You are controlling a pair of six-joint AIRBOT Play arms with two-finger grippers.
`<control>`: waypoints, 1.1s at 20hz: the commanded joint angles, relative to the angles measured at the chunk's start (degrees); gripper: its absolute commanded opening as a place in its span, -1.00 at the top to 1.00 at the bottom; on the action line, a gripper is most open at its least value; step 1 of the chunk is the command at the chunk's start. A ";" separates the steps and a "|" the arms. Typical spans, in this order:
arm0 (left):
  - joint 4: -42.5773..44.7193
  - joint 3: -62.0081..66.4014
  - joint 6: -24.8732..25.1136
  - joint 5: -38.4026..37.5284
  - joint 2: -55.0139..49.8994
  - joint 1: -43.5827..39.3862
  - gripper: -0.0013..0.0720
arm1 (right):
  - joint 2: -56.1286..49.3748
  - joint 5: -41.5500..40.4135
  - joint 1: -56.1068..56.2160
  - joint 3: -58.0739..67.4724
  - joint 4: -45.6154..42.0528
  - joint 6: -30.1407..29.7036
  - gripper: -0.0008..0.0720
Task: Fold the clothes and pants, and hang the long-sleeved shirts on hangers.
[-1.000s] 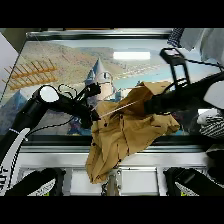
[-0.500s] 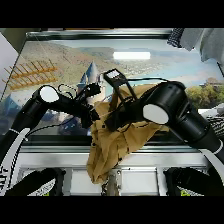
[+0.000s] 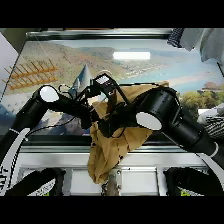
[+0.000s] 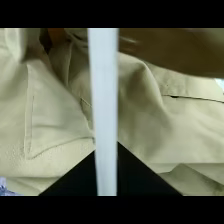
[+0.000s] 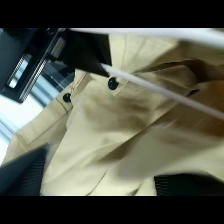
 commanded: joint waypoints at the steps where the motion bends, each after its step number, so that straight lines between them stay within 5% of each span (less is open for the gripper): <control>1: 0.31 0.02 0.28 -0.37 0.00 -0.02 0.88 | 2.80 3.32 -1.81 0.13 -0.61 -0.48 -0.94; 5: 0.28 0.02 0.28 -0.39 0.00 -0.02 0.88 | 11.26 6.86 -11.39 0.31 3.76 -8.11 -0.94; 12: 0.31 0.02 0.68 -1.66 0.00 -0.02 0.88 | 14.43 7.61 -40.57 0.28 27.78 -32.37 -0.94; 19: 0.28 0.02 0.63 -1.86 0.00 -0.02 0.88 | 8.11 6.23 -51.71 0.28 31.54 -34.10 -0.94; 22: 0.22 0.02 0.61 -1.86 0.00 -0.04 0.88 | 6.03 5.42 -52.65 0.28 31.89 -44.33 -0.94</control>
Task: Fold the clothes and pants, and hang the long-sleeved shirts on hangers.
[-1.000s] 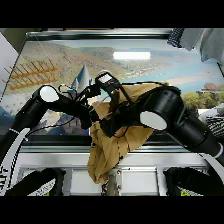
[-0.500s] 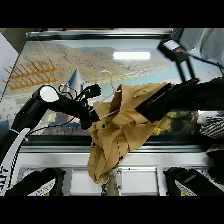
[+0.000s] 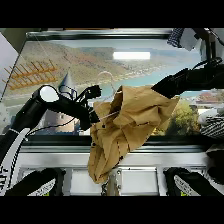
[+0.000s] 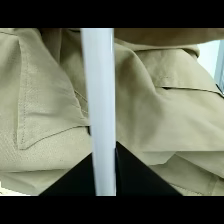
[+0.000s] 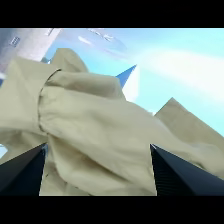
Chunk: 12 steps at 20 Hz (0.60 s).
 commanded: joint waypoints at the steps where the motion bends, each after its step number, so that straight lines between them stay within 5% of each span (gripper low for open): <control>1: -0.09 0.02 0.00 -0.04 0.00 -0.04 0.88 | -2.93 0.98 -3.37 0.02 2.93 -12.44 -0.94; 6: -0.09 0.02 -0.02 -0.02 -0.02 -0.04 0.88 | -10.82 10.75 -18.36 0.00 26.14 -32.57 -0.94; 12: -0.07 0.02 -0.02 -0.02 0.00 -0.04 0.88 | -22.56 21.49 -24.24 -0.17 34.91 -55.91 -0.94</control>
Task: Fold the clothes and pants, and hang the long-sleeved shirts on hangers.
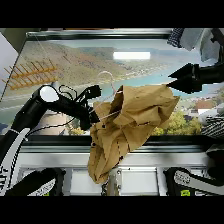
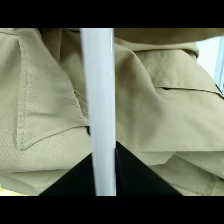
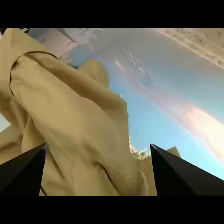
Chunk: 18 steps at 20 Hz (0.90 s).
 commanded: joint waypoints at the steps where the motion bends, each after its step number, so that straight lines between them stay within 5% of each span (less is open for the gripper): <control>1: 0.00 0.02 0.00 -0.02 0.00 -0.04 0.88 | -6.47 5.90 -1.75 -0.35 6.14 -13.88 -0.94; 18: 0.02 0.02 0.02 0.00 0.00 -0.04 0.88 | -11.04 5.92 8.04 -0.61 2.84 -14.93 -0.94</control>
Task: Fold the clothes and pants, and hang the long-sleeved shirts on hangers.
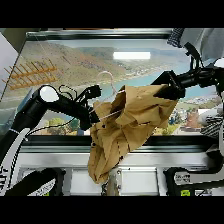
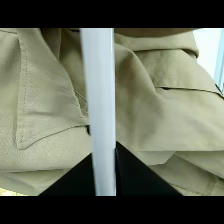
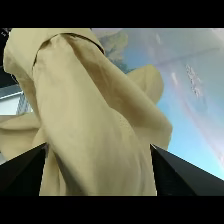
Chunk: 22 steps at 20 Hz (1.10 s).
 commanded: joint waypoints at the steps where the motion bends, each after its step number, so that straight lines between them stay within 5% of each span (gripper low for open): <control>1: 0.02 0.02 0.02 0.02 0.00 -0.04 0.88 | -0.33 0.42 0.50 -0.68 -0.76 -0.02 -0.94; 22: 0.02 0.02 0.02 0.17 0.00 -0.04 0.88 | -0.33 0.37 3.45 -5.27 3.37 -1.70 -0.94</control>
